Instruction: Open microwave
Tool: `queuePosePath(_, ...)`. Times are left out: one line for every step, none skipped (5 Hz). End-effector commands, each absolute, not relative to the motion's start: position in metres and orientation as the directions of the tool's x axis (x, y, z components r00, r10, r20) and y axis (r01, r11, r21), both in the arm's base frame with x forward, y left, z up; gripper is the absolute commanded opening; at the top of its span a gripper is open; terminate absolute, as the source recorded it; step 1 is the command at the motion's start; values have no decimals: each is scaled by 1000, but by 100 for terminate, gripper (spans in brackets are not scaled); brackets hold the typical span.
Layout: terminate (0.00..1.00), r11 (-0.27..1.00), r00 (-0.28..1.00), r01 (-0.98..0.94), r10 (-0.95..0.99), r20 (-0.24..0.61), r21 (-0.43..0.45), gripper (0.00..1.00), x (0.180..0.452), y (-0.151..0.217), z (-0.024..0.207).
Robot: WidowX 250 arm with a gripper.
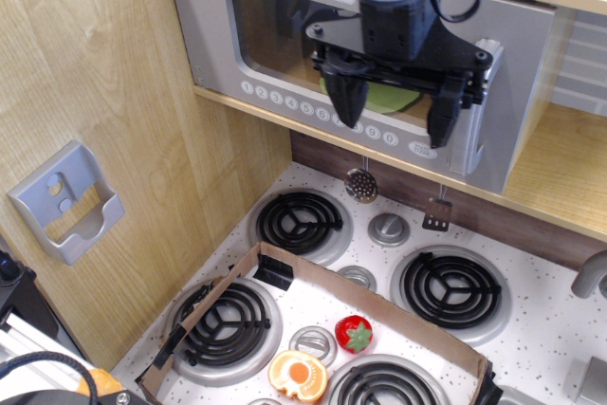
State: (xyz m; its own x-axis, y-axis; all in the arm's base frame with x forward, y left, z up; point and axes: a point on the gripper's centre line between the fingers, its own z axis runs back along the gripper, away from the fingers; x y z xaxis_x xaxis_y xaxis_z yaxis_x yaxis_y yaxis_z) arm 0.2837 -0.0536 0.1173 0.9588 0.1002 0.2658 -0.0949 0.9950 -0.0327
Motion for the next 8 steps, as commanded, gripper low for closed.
queuePosePath(0,996,941,-68,82,328,-52,100,317,-67,127)
queuePosePath(0,997,939,-59,72,337,-47,100,328,-75,129)
queuePosePath(0,998,942,-43,57,330,-48,100,329,-74,127)
queuePosePath(0,999,938,-29,38,344,-32,100,333,-75,127)
queuePosePath(0,999,939,-30,42,340,-42,0,333,-73,124)
queuePosePath(0,999,942,-20,30,334,-31,0,336,-73,127)
queuePosePath(0,999,937,-48,50,345,-15,0,331,-74,127)
queuePosePath(0,994,932,-108,108,346,-20,0,311,-74,122)
